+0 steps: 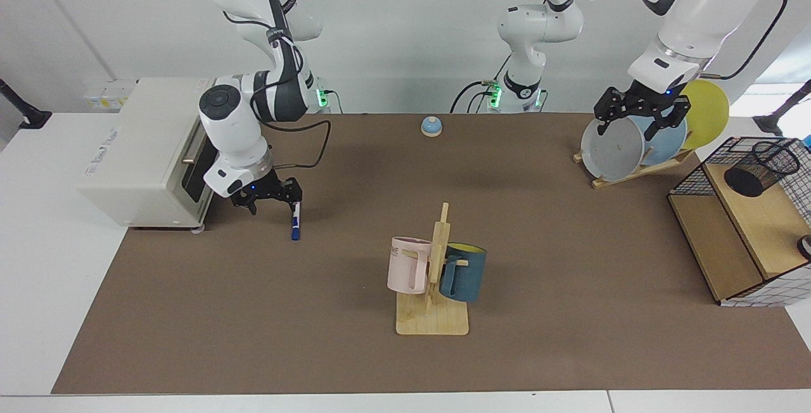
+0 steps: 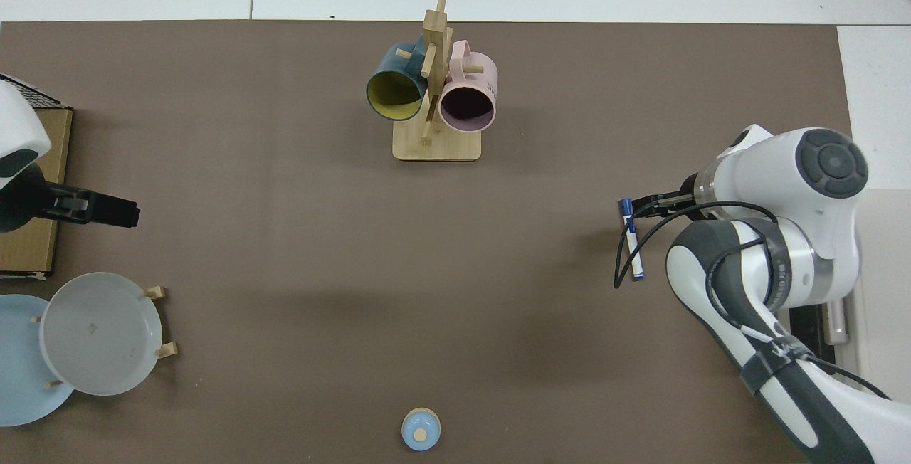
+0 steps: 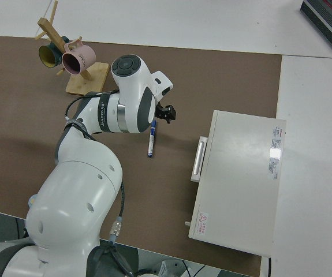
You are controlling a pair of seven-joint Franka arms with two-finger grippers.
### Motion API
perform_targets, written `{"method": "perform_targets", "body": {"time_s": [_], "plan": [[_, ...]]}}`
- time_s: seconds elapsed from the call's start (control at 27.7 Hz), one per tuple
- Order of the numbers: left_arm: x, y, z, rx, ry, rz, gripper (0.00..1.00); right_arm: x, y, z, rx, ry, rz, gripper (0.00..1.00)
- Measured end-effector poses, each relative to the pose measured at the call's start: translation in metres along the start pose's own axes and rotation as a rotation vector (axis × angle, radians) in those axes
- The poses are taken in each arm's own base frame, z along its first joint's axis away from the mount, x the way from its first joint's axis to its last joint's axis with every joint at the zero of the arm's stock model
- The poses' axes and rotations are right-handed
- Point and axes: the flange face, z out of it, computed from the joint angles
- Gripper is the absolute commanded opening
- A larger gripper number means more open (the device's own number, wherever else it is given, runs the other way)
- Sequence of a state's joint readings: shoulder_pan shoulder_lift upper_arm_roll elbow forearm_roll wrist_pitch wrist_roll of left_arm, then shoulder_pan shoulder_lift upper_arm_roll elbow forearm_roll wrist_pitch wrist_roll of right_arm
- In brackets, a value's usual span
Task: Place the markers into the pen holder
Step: 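Close the right gripper on the marker and lift it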
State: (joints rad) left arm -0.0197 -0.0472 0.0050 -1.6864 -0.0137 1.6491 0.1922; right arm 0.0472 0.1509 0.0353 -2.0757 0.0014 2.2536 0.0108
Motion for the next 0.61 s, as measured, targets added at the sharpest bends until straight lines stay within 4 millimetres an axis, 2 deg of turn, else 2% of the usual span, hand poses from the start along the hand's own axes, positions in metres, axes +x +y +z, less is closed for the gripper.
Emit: {"method": "perform_targets", "body": {"time_s": [0.25, 0.61], "plan": [[0.000, 0.000, 0.001, 0.000, -0.002, 0.000, 1.00, -0.001, -0.001, 0.039, 0.002, -0.038, -0.002, 1.00], [0.000, 0.000, 0.003, -0.001, -0.006, 0.001, 1.00, 0.005, -0.021, 0.063, 0.008, -0.010, -0.026, 1.00]]}}
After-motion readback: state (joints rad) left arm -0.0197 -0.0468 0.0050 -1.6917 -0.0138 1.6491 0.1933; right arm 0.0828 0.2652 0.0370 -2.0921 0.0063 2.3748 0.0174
